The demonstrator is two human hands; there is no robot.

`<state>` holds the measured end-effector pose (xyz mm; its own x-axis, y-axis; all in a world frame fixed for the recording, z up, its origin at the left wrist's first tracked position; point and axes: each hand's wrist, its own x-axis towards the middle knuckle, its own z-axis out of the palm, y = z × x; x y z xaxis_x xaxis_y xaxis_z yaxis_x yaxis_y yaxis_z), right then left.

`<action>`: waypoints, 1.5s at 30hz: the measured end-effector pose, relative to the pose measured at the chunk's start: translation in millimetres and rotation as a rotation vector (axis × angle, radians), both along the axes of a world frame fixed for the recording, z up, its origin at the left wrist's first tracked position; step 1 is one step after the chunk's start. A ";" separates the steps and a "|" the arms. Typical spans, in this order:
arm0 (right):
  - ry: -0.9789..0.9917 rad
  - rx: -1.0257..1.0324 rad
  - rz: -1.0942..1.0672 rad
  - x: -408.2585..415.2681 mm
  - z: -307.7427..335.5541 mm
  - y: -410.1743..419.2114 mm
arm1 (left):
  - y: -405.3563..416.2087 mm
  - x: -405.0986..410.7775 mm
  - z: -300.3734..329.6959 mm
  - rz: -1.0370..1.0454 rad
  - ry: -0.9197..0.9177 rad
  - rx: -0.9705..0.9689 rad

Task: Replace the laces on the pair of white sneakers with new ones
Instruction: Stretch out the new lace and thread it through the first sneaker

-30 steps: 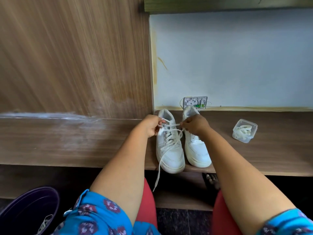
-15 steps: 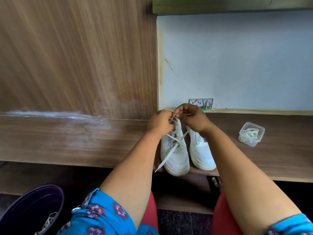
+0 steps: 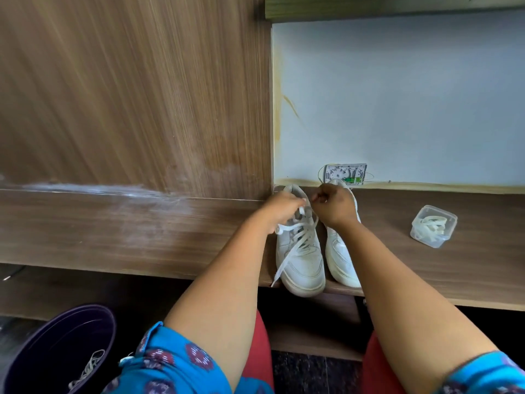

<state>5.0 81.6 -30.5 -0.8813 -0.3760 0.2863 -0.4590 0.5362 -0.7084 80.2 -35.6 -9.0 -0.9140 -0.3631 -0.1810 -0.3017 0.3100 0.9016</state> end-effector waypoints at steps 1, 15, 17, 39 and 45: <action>-0.030 0.056 0.078 2.6 3.2 2.8 | 1.5 0.6 1.9 0.017 -0.010 0.157; -0.370 -0.067 0.181 24.0 30.5 37.8 | -2.2 -1.6 -12.1 0.018 0.150 -0.147; -0.407 0.008 0.319 23.0 39.2 48.4 | -1.3 -1.4 -12.1 -0.005 0.138 -0.137; -0.545 -0.163 0.328 22.7 2.1 20.2 | -13.8 21.4 5.9 -0.101 0.059 -0.142; -0.606 -0.188 0.207 2.9 5.4 40.7 | -82.3 52.5 30.2 -0.051 -0.379 -0.465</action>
